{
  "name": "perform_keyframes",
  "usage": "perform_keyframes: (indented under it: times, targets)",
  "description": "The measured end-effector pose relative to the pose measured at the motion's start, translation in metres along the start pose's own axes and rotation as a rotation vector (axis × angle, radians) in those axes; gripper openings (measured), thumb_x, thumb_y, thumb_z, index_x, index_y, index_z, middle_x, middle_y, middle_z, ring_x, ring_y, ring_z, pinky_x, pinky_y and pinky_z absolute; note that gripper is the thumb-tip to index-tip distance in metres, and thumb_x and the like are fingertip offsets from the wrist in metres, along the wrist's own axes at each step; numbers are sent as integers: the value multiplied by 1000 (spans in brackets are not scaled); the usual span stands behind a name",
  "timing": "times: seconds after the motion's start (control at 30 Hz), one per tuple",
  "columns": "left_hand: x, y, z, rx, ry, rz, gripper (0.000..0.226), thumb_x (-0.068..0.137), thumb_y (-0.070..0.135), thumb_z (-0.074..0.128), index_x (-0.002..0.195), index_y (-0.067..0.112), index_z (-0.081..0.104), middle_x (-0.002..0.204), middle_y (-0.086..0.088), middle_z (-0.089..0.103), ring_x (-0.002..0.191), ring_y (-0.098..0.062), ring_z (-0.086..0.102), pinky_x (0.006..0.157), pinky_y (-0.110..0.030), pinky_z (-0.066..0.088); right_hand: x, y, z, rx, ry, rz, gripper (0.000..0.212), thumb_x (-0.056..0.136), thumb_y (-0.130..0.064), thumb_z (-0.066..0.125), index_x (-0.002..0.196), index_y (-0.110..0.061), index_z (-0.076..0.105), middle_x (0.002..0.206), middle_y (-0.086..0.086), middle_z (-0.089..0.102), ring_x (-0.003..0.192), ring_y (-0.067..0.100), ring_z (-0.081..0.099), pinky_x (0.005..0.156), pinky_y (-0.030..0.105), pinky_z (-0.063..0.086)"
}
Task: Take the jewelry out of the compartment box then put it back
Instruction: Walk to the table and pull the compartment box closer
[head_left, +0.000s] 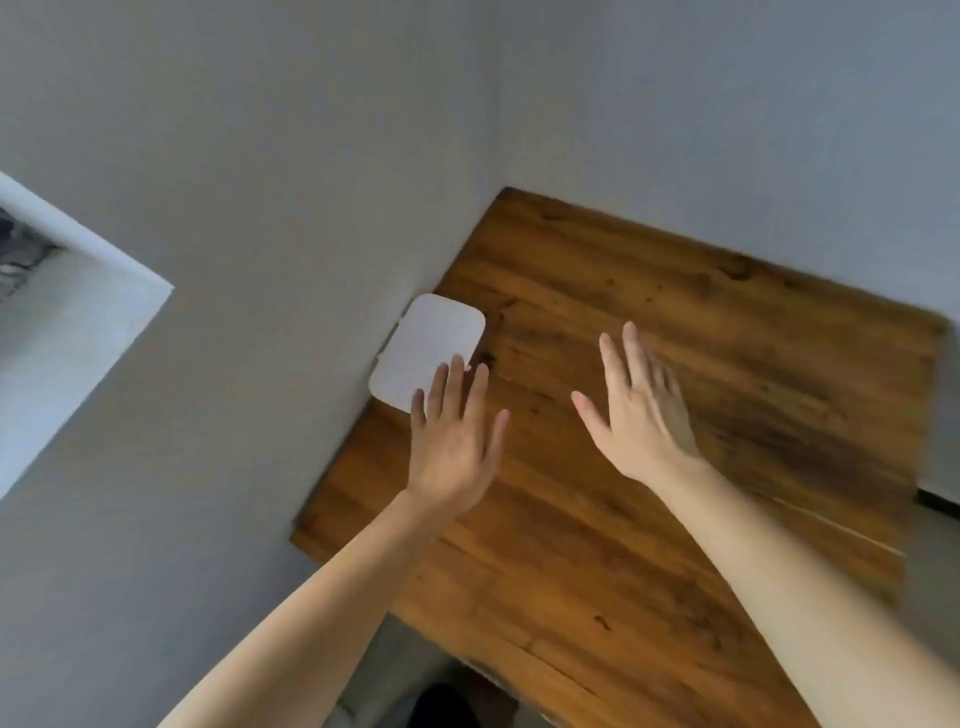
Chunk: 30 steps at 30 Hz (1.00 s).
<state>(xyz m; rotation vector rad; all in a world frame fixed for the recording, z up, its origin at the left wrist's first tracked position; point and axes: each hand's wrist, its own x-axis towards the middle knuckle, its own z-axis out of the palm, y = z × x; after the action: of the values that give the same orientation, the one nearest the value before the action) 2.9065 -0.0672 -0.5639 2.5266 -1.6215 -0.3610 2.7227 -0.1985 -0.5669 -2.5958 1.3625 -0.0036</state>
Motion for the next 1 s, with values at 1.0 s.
perform_keyframes:
  times: [1.0]
  targets:
    - [-36,-73,76,45,225,204,71,99,54,31,156,15,12,164,-19,2,151,-37,0,120,-59,11,-163,-52,145,88,202,244,69,101,-59,22,158,-19,16,166,8,9,153,22,6,124,37,3]
